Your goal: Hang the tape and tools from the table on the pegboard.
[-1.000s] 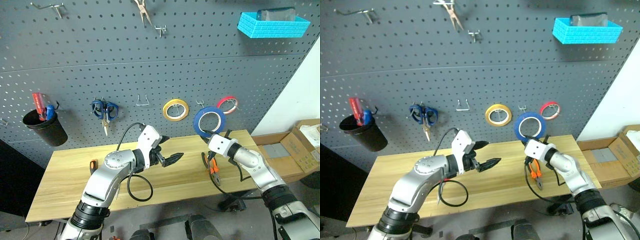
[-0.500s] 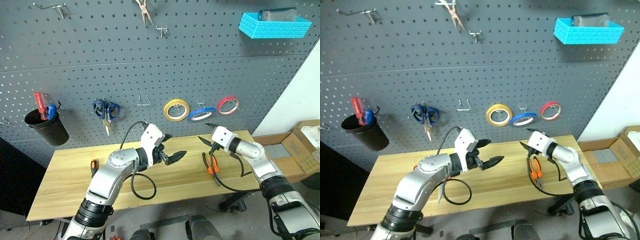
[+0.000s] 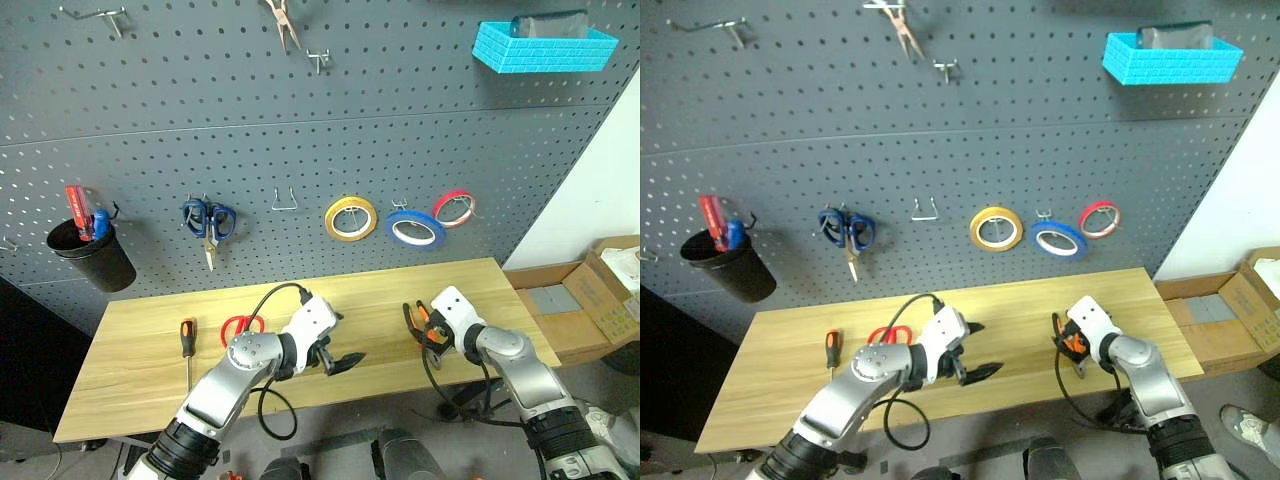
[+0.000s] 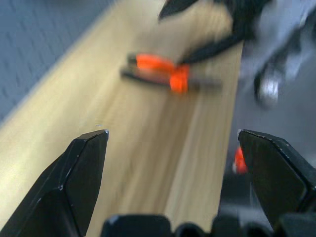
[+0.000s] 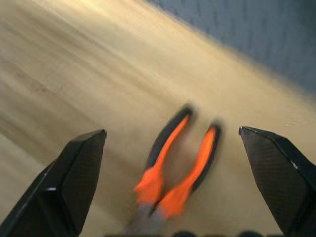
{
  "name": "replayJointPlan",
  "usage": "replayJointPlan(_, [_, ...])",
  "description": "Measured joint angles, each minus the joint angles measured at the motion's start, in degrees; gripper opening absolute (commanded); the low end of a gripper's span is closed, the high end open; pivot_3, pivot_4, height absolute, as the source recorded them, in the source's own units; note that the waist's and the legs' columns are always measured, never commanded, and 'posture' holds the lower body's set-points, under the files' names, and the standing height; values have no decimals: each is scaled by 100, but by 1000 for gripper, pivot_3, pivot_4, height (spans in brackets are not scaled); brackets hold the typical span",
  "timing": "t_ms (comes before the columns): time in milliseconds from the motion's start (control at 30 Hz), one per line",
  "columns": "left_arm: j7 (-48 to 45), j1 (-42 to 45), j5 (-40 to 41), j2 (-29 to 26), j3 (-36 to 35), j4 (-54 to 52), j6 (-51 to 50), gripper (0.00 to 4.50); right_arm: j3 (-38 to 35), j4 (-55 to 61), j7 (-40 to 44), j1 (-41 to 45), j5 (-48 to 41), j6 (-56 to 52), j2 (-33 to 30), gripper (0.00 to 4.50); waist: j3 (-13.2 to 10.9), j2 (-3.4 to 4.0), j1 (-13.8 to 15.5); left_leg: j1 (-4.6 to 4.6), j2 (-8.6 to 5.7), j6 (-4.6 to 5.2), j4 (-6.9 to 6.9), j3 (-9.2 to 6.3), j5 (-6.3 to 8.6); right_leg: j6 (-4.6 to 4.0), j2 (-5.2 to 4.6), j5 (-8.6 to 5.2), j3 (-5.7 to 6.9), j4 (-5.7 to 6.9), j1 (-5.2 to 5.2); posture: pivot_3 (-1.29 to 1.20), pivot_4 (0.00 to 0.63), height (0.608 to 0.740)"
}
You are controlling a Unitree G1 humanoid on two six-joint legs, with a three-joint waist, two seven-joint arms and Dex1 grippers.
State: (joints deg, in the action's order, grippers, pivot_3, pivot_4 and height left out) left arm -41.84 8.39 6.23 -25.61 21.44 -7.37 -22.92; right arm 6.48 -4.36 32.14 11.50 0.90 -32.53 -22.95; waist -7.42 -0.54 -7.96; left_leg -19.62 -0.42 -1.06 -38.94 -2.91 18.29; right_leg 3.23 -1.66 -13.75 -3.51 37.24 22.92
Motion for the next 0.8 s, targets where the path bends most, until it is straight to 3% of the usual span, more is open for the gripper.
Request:
replayJointPlan(100, [-23,21,-199,17,96,293,259,4500,-295,-90,-250,365,-236,-1184,265,4471,-83,9,2,-2,-2,4,-3,8,-3,8,1,12,-9,-2,2,-163,178,740])
replayJointPlan(233, [-44,117,-329,67,127,389,414,4500,-759,-556,-610,861,-463,-1888,472,4471,-154,1,2,-26,-1,5,-2,9,-3,7,1,12,-10,-5,26,-148,203,740])
replayJointPlan(633, [-21,-135,-325,77,65,-6,188,4500,-962,-1944,-975,1716,-677,-2182,666,4471,-410,5,19,-41,1,41,9,13,20,10,-17,9,-13,-22,37,-96,254,740])
replayJointPlan(800, [7,-347,-324,66,43,-243,50,4500,-713,-2340,-951,2019,-612,-1925,648,4471,-497,-32,23,-38,0,41,8,15,20,11,-22,9,-9,-19,36,-72,266,740])
